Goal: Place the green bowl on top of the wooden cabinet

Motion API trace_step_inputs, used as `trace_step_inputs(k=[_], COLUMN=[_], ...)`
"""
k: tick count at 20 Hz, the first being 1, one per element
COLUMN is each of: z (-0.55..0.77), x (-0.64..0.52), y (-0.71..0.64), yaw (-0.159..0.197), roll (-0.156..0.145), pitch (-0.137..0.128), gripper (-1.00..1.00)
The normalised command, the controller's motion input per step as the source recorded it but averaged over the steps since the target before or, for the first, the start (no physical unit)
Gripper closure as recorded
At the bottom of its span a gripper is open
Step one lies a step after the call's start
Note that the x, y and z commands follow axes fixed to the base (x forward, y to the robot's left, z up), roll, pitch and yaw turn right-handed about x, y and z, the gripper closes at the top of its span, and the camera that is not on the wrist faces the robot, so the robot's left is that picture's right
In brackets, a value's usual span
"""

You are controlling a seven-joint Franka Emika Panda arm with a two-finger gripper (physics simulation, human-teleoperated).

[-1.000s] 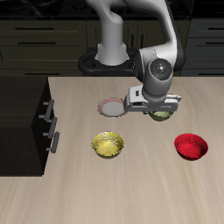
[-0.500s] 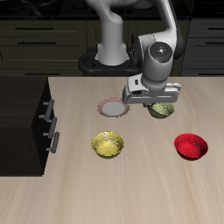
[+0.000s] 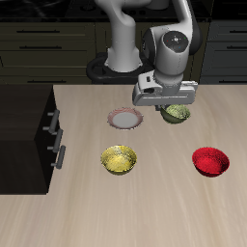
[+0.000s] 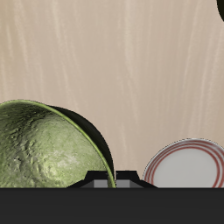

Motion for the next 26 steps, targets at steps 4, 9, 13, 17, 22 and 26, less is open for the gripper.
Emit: trace_step_inputs(k=[4, 9, 13, 17, 22, 26], z=[0.24, 0.05, 0.14, 0.14, 0.28, 0.26], x=[-0.06, 0.04, 0.02, 0.08, 0.11, 0.07], y=[-0.05, -0.04, -0.08, -0.17, -0.25, -0.23], yaw=[0.054, 0.027, 0.010, 0.034, 0.048, 0.001], roll=[-0.019, -0.009, 0.002, -0.009, -0.019, -0.037], pitch=[-0.092, -0.052, -0.051, -0.021, -0.056, -0.034], gripper=[1.00, 1.00, 1.00, 1.00, 1.00, 1.00])
